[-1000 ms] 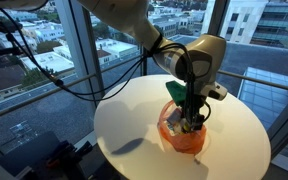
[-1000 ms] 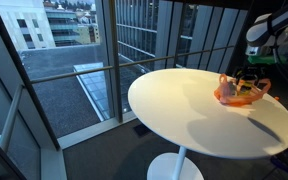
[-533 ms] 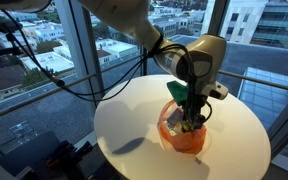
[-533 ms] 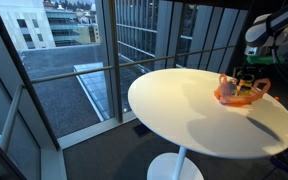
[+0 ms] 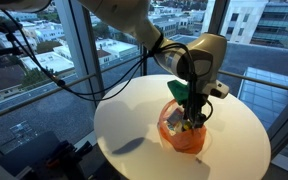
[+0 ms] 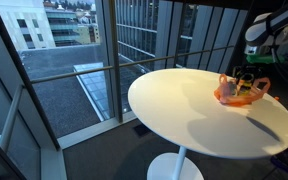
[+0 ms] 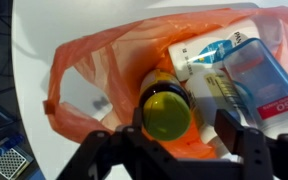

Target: Remove the yellow and brown bottle from the plastic bag and place it on the table

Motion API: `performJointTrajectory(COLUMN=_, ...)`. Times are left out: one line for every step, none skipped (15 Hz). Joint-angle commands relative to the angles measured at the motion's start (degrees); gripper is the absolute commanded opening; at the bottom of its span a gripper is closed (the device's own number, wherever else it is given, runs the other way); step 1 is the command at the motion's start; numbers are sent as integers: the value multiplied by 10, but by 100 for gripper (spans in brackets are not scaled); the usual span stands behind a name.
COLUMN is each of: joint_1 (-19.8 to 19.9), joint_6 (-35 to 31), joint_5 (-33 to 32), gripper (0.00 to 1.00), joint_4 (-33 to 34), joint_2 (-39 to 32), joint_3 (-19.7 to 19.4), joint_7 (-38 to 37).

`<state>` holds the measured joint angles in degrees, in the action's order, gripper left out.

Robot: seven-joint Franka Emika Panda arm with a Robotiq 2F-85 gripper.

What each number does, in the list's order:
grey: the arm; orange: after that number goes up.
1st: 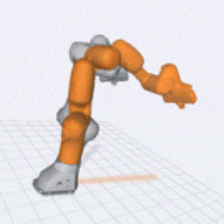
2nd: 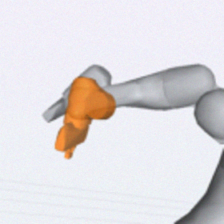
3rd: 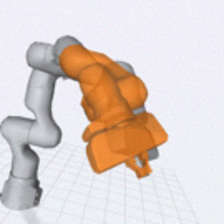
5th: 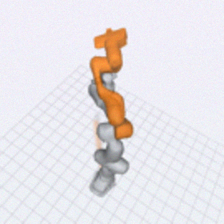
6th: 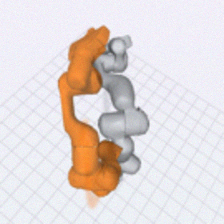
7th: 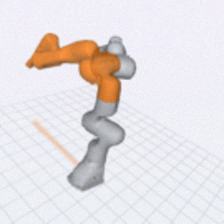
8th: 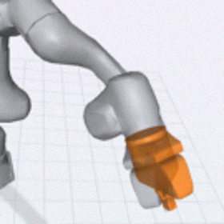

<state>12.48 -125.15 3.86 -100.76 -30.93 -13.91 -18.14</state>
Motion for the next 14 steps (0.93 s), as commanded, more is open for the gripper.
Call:
performJointTrajectory(joint_1=-4, joint_6=-2, joint_5=-4, gripper=75, joint_4=7, joint_2=2, joint_3=-1, joint_7=-9)
performJointTrajectory(joint_1=-5, joint_6=-3, joint_5=-5, gripper=74, joint_4=6, joint_2=2, joint_3=-1, joint_7=-10)
performJointTrajectory(joint_1=-5, joint_6=-4, joint_5=-5, gripper=74, joint_4=5, joint_2=3, joint_3=-1, joint_7=-10)
performJointTrajectory(joint_1=-7, joint_6=-5, joint_5=-6, gripper=72, joint_4=4, joint_2=3, joint_3=-1, joint_7=-9)
performJointTrajectory(joint_1=-8, joint_6=-6, joint_5=-7, gripper=71, joint_4=2, joint_2=4, joint_3=-1, joint_7=-10)
performJointTrajectory(joint_1=-9, joint_6=-7, joint_5=-7, gripper=71, joint_4=1, joint_2=6, joint_3=-1, joint_7=-10)
performJointTrajectory(joint_1=-11, joint_6=-8, joint_5=-8, gripper=69, joint_4=-2, joint_2=8, joint_3=-1, joint_7=-9)
performJointTrajectory(joint_1=-13, joint_6=-10, joint_5=-9, gripper=68, joint_4=-5, joint_2=10, joint_3=-1, joint_7=-8)
performJointTrajectory(joint_1=-14, joint_6=-12, joint_5=-10, gripper=68, joint_4=-8, joint_2=12, joint_3=-1, joint_7=-9)
performJointTrajectory(joint_1=-16, joint_6=-13, joint_5=-11, gripper=65, joint_4=-10, joint_2=14, joint_3=-1, joint_7=-8)
performJointTrajectory(joint_1=-17, joint_6=-15, joint_5=-12, gripper=64, joint_4=-12, joint_2=15, joint_3=-1, joint_7=-8)
performJointTrajectory(joint_1=-19, joint_6=-16, joint_5=-12, gripper=62, joint_4=-13, joint_2=17, joint_3=-1, joint_7=-8)
performJointTrajectory(joint_1=-21, joint_6=-17, joint_5=-13, gripper=60, joint_4=-14, joint_2=17, joint_3=-1, joint_7=-8)
performJointTrajectory(joint_1=-22, joint_6=-19, joint_5=-13, gripper=60, joint_4=-16, joint_2=18, joint_3=-1, joint_7=-8)
